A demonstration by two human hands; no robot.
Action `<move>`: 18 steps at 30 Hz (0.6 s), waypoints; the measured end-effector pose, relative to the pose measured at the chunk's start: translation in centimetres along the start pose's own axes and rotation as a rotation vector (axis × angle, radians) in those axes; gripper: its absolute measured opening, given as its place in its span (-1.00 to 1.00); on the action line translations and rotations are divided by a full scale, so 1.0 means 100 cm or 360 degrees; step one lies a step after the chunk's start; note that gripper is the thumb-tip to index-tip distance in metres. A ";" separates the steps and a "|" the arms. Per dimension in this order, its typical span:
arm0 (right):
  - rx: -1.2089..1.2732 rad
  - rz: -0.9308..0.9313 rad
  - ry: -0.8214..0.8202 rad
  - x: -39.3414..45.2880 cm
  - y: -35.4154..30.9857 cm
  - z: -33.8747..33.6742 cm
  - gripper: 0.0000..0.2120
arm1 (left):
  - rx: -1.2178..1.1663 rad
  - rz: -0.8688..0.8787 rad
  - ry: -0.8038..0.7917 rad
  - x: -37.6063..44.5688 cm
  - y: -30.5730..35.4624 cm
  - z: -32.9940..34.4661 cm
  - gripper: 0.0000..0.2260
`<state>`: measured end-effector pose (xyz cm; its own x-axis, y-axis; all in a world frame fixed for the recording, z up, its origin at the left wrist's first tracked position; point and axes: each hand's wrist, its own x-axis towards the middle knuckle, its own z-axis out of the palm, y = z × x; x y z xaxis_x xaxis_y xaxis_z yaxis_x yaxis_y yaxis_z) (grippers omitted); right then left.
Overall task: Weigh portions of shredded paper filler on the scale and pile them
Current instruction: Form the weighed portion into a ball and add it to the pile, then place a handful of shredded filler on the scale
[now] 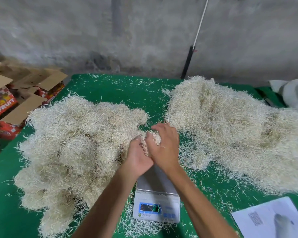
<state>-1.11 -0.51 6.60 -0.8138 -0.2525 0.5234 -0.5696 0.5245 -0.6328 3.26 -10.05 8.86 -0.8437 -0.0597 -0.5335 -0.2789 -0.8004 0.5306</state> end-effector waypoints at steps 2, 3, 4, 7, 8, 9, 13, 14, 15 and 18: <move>0.0046 -0.0158 -0.0012 -0.014 -0.010 0.009 -0.66 | -0.0230 0.0154 0.0060 0.004 0.005 -0.009 -0.77; 0.0128 -0.0228 -0.0058 -0.021 -0.014 0.016 -0.67 | -0.0191 0.0295 0.0019 0.009 0.001 -0.017 -0.77; 0.0237 -0.0261 -0.0112 -0.024 -0.017 0.023 -0.68 | -0.0191 0.0261 -0.0008 0.012 -0.004 -0.024 -0.75; 0.0569 -0.0003 -0.0178 -0.016 -0.010 0.029 -0.64 | -0.0035 0.0163 -0.0126 0.020 -0.021 -0.031 -0.55; 0.0557 0.0154 -0.0158 -0.008 -0.005 0.029 -0.63 | -0.0013 0.0074 -0.0149 0.021 -0.022 -0.025 -0.51; 0.0476 0.0286 -0.0161 -0.001 0.002 0.030 -0.62 | -0.0036 -0.0038 -0.0099 0.028 -0.020 -0.020 -0.51; -0.0307 0.0172 -0.0255 0.003 0.024 0.046 -0.55 | 0.0052 -0.0003 0.0007 0.053 -0.010 -0.029 -0.66; -0.0261 0.0150 -0.0331 0.002 0.026 0.050 -0.50 | -0.0002 0.0045 0.0009 0.057 -0.004 -0.032 -0.69; -0.0096 0.0151 -0.0431 -0.001 0.029 0.052 -0.43 | 0.0018 0.0115 0.0043 0.060 0.001 -0.035 -0.73; 0.0287 0.0082 -0.0655 -0.010 0.048 0.062 -0.38 | 0.0089 0.0153 0.0137 0.077 0.023 -0.040 -0.78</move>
<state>-3.71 -2.83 -0.52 -0.7987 -0.5513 0.2413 -0.5086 0.4042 -0.7602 -2.00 -14.73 3.33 -0.8258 -0.1876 -0.5318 -0.2257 -0.7544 0.6164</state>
